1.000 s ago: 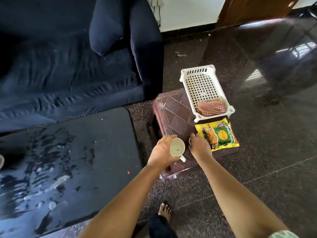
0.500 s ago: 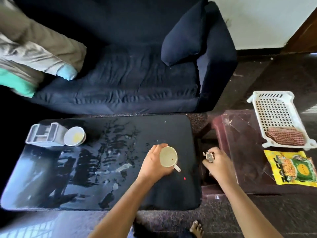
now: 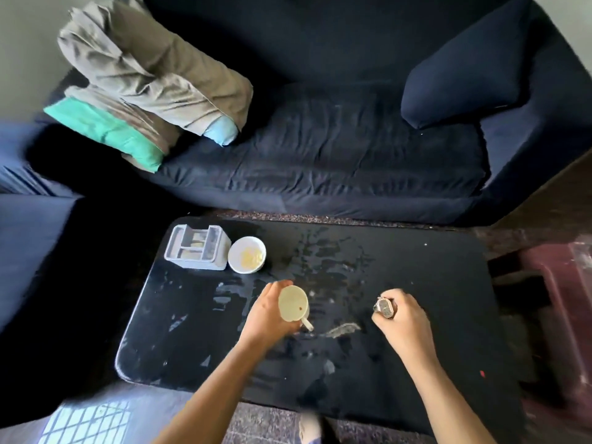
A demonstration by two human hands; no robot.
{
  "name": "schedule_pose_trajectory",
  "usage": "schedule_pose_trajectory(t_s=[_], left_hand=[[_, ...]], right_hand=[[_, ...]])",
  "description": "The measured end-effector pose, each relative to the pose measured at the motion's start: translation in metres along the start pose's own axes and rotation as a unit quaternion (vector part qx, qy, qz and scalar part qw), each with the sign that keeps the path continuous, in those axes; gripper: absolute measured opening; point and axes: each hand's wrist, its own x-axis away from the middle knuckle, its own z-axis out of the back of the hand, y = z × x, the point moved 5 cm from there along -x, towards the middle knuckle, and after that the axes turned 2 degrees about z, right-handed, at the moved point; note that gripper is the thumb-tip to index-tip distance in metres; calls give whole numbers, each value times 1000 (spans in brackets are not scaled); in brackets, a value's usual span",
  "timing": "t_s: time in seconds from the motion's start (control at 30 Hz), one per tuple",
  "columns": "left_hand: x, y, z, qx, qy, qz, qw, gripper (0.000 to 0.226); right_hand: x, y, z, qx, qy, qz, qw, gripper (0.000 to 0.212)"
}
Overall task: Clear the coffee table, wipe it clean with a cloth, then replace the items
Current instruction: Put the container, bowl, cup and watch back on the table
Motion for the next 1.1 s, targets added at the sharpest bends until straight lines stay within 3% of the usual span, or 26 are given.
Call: schedule_pose_trajectory(t_s=[0.5, 0.93, 1.1], left_hand=[[-52, -53, -17, -18, -67, -5, 998, 76], [-48, -46, -45, -22, 34, 107, 993, 70], [-41, -40, -47, -82, 50, 168, 981, 86]], right_hand=[[0, -24, -58, 5, -18, -13, 1000, 26], [-3, -17, -49, 13, 1, -14, 1000, 28], [-4, -13, -44, 15, 6, -18, 1000, 28]])
